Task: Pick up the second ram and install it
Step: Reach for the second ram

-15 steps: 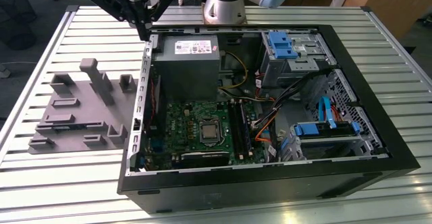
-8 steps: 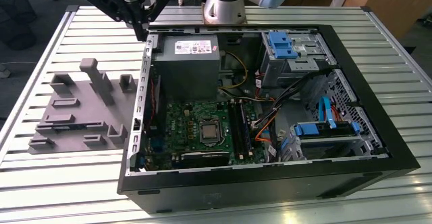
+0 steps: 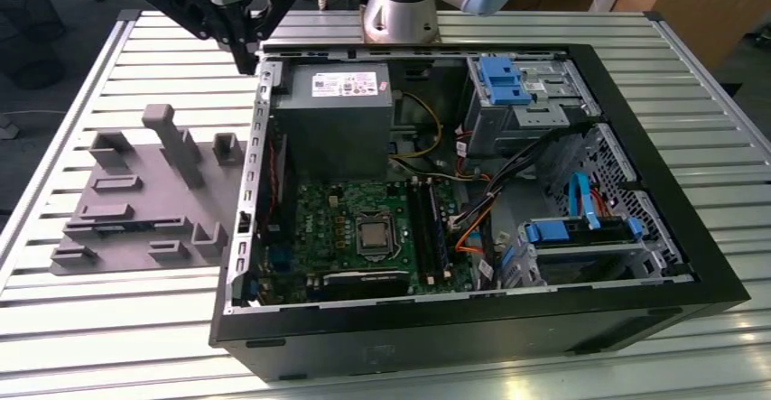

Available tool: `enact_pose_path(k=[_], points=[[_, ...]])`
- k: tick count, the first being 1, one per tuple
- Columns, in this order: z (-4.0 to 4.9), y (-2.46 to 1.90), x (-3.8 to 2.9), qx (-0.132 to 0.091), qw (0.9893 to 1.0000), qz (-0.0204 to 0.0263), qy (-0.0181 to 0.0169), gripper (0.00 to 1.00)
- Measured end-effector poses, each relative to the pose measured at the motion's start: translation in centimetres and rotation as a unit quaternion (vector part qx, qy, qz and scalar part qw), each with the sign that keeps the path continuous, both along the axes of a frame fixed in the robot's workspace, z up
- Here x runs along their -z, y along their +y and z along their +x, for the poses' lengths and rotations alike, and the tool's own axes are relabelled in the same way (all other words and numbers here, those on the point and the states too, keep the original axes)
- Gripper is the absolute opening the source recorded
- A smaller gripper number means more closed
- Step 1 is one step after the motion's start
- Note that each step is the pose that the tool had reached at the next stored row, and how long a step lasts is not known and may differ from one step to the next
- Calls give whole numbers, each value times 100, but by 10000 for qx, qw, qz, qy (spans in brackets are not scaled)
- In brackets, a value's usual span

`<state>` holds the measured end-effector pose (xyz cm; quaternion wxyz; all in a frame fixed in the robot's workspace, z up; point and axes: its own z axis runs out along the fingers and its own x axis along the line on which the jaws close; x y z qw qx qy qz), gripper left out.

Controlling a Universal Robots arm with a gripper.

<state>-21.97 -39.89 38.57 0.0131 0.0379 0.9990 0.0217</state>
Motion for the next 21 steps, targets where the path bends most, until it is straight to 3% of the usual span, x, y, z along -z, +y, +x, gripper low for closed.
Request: enact_pose_path(k=[4,12,21], points=[[-31,-4,5,0,10000,-1,2,11],[-128,-67,27,0,10000,0,35,11],[-202,-144,64,-7,9999,0,106,11]])
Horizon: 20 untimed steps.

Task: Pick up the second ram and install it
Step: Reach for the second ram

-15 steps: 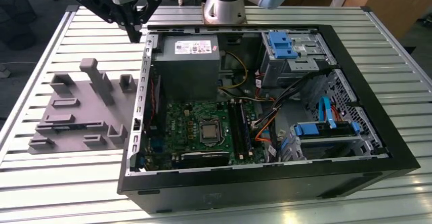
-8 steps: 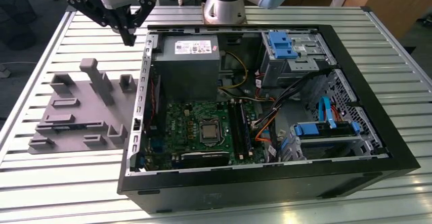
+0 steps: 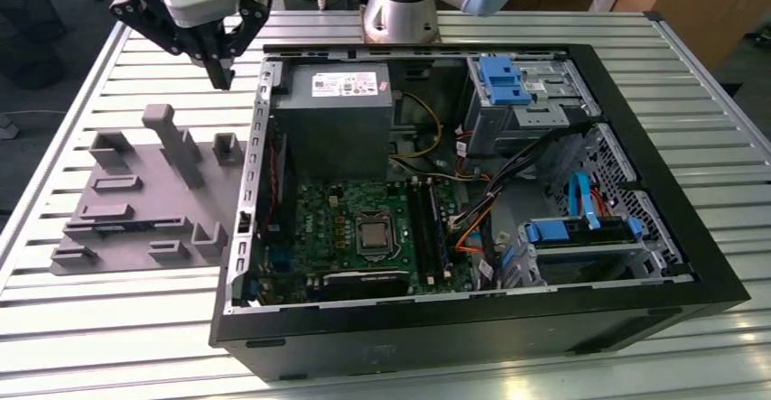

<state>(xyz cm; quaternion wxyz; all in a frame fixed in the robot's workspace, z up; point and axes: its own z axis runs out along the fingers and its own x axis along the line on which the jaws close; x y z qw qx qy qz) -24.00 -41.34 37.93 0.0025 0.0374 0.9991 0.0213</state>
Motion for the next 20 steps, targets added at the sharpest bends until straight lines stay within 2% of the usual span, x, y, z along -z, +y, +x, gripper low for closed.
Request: enact_pose_path(k=[8,20], points=[[-65,-23,25,-196,9998,-1,6,11],[-322,-24,51,-296,9996,0,5,11]])
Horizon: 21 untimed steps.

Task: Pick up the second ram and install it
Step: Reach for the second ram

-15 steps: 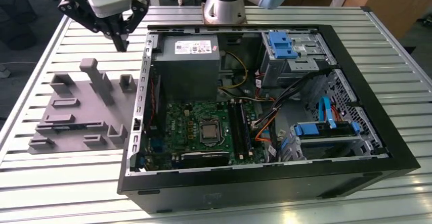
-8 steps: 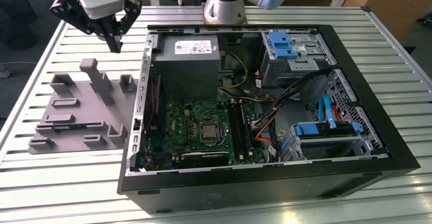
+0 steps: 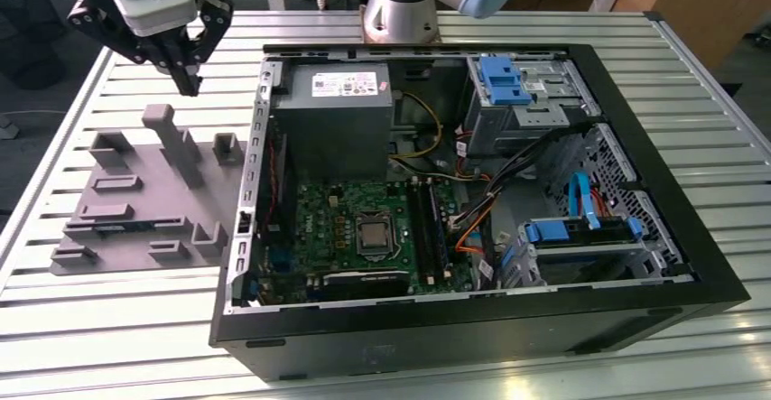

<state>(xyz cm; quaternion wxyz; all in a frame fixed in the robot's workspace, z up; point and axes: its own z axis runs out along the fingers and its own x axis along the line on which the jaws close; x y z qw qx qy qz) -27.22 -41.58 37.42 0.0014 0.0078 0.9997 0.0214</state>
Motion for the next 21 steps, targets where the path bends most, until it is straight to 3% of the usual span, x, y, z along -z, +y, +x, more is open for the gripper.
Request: enact_pose_path(k=[5,13,21], points=[[-86,0,7,-28,10000,0,0,11],[-120,-5,7,-30,10000,0,0,11],[-229,-96,17,-34,10000,0,0,11]])
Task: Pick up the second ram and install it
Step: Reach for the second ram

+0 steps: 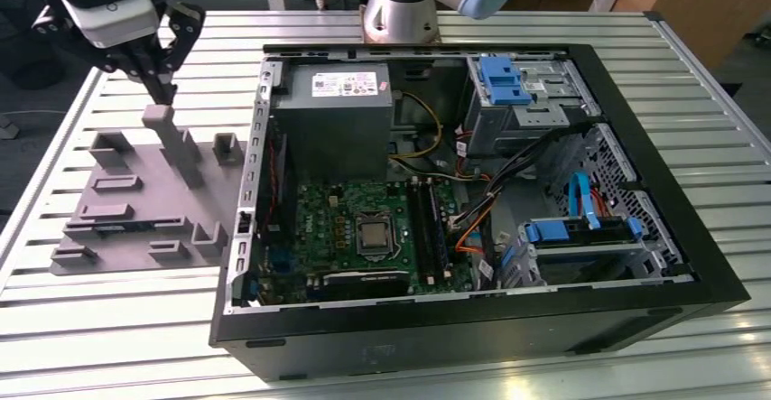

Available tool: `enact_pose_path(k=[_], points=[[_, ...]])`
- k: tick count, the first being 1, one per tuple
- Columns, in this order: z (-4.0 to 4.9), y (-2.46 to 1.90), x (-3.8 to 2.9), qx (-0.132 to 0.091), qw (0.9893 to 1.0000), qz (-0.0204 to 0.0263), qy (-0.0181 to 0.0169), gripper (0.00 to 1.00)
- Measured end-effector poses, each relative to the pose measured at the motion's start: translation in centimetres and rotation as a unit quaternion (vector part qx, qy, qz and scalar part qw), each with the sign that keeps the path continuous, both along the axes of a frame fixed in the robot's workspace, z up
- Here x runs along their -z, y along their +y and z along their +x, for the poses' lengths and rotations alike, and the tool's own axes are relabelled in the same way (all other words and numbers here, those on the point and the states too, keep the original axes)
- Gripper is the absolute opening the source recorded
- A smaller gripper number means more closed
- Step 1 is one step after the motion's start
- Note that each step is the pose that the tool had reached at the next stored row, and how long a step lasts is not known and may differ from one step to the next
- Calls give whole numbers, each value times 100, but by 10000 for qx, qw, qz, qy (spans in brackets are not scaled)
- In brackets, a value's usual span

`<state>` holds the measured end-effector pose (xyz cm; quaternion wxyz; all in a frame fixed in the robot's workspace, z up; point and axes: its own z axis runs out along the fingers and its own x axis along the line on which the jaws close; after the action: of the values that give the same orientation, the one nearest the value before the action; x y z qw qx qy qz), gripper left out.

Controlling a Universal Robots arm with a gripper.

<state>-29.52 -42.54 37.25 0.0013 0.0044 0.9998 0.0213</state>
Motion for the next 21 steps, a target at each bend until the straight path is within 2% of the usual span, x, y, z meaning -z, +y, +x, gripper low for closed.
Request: enact_pose_path(k=[4,15,21], points=[[-66,-25,4,-1,10000,0,0,11],[-240,-52,13,-2,10000,0,0,11],[-322,-100,27,-3,10000,0,0,11]])
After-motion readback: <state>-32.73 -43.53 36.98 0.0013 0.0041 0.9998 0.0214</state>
